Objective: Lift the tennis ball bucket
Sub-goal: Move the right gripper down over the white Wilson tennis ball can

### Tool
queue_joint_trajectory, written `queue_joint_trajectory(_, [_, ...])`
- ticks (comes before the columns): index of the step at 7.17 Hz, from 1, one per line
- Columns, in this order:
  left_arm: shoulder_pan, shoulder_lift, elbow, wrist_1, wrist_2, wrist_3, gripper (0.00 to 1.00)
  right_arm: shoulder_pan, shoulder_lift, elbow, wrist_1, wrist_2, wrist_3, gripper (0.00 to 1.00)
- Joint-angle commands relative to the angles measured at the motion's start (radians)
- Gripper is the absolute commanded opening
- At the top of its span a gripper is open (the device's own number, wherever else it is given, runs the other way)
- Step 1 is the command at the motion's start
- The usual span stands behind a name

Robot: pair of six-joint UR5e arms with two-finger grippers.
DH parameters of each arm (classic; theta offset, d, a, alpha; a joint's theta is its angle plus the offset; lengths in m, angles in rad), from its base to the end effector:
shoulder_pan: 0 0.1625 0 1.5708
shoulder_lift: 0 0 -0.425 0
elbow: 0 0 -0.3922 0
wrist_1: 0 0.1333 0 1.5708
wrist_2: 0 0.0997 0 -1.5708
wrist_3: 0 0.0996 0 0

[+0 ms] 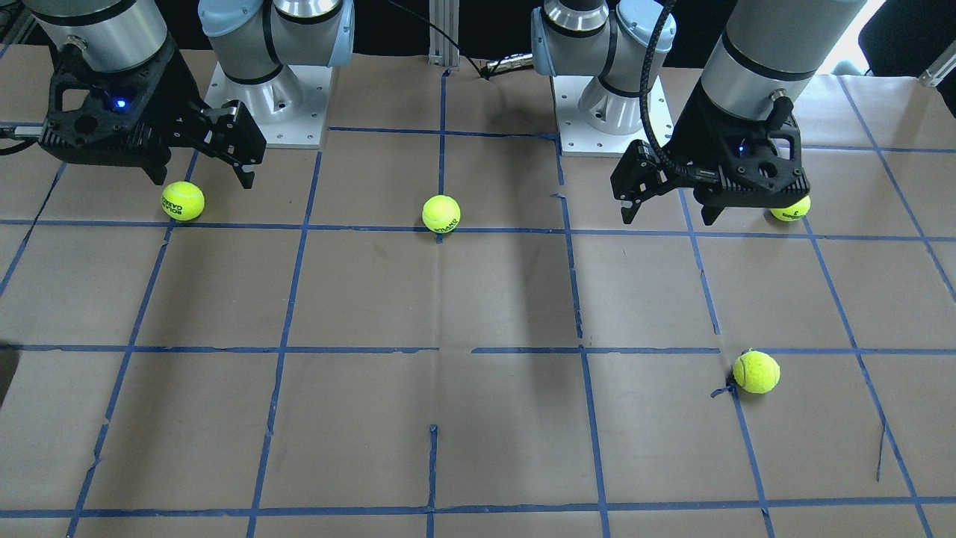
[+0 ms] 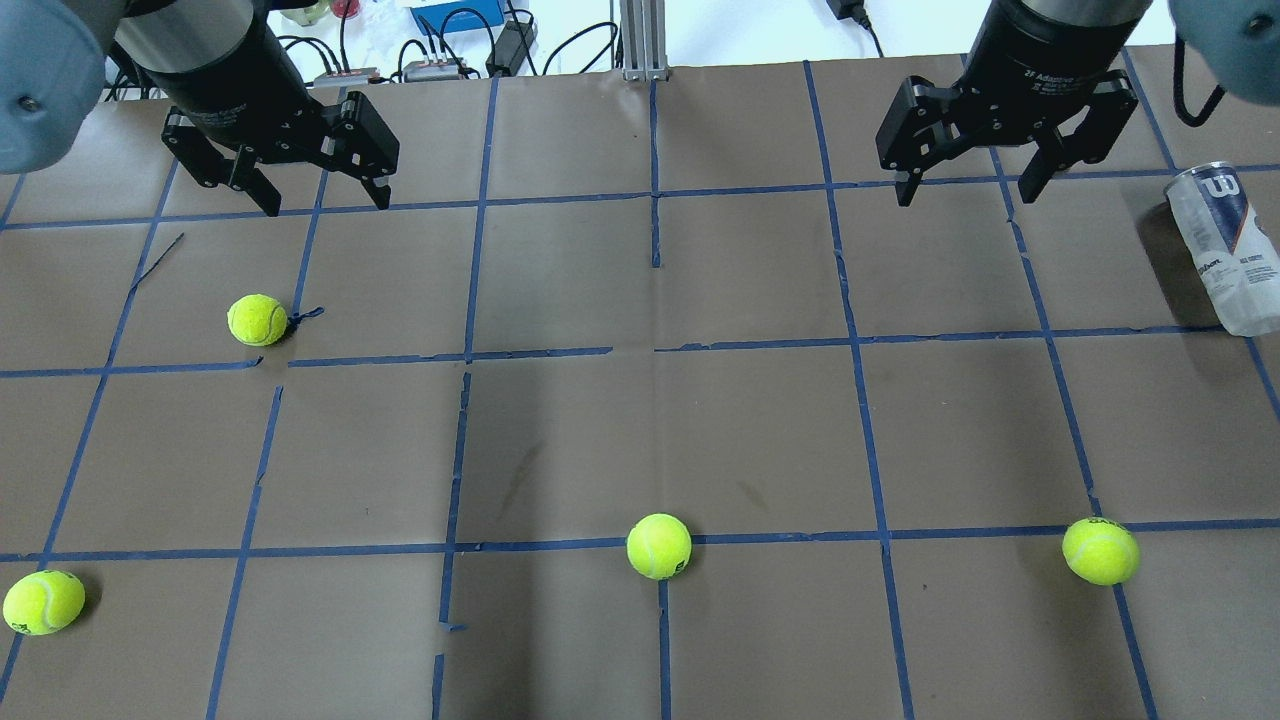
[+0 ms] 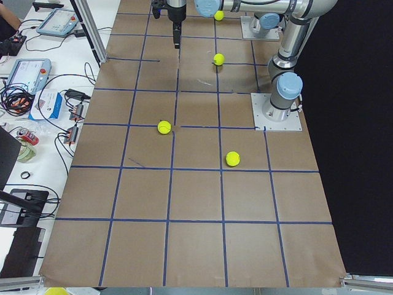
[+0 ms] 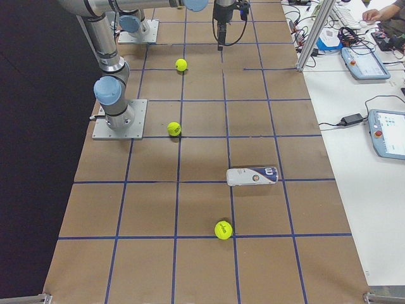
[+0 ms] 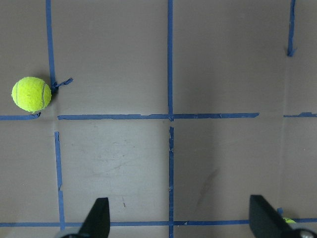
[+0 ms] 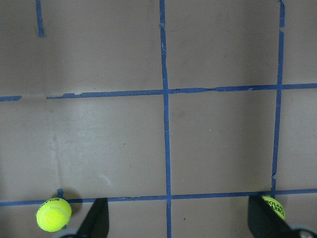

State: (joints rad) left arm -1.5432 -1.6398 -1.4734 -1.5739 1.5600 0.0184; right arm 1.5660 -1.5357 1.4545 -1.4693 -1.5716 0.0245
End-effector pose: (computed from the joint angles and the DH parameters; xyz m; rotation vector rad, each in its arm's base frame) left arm -0.1199 -0.5270 0.5006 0.0142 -3.1311 0.0400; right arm 0.1308 -0.5041 0.5174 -0.0460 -3.1401 -0.0319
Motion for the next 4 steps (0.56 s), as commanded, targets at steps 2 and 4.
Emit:
queue_joint_trajectory(2, [0.0,0.0,0.001,0.002,0.0,-0.002,1.0,0.0,0.0,0.0,0.0,-0.001,0.0,1.0])
queue_joint_trajectory(4, [0.0,0.0,0.001,0.002,-0.002,-0.002,1.0,-0.017,0.006,0.001,-0.002,-0.001,-0.002,1.0])
